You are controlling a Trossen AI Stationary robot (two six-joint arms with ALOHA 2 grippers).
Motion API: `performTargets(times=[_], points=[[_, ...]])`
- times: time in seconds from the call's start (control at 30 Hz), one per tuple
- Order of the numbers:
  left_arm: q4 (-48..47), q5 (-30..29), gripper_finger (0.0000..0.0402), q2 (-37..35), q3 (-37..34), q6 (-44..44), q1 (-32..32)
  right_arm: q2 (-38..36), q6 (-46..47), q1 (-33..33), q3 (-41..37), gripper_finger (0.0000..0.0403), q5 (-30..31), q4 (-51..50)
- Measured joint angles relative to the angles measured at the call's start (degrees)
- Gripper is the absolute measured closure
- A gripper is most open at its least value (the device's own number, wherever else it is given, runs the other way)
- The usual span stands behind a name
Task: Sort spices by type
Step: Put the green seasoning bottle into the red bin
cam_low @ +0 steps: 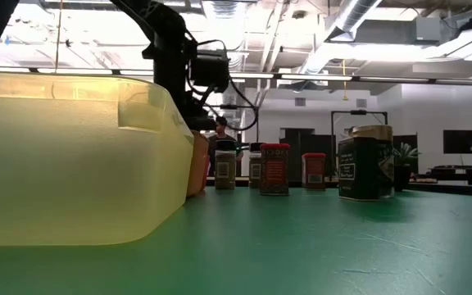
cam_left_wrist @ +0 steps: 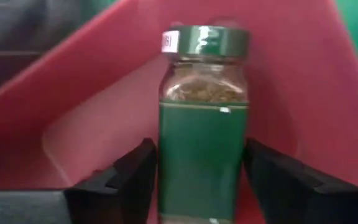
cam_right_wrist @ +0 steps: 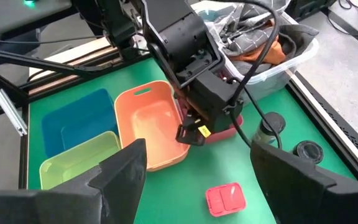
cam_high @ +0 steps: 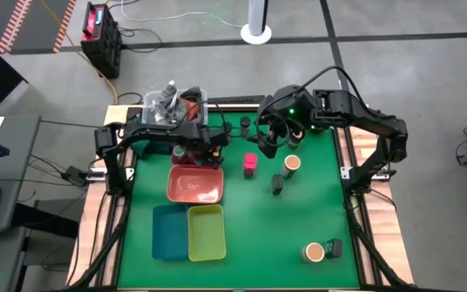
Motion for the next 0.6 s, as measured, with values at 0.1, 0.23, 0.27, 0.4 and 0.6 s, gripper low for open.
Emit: performTargets(times=[0.1,0.23,0.27,0.4,0.6], points=[[2.05,1.04,0.0150,-0.39,-1.16,-0.28,0.20,0.00,-0.35,0.00,0.00,0.0090,0.01,-0.01],[2.55,-0.74,0.0138,-0.22,-1.06,0.88,0.17,0.00,-0.47,0.00,0.00,0.0090,0.00,-0.02],[2.79,-0.51,0.0137,-0.17,-0.82,1.19,0.19,0.00,-0.59,0.00,0.00,0.0090,0.00,-0.02],[3.24,-0.21,0.0136,-0.11,-0.75,2.10,0.33,0.00,-0.85,0.00,0.00,0.0090,0.00,0.06],[5.40,1.00,0.0136,-0.04,-0.80,6.76,0.35,0.00,-1.02,0.00,0.00,0.0090,0.00,0.07]])
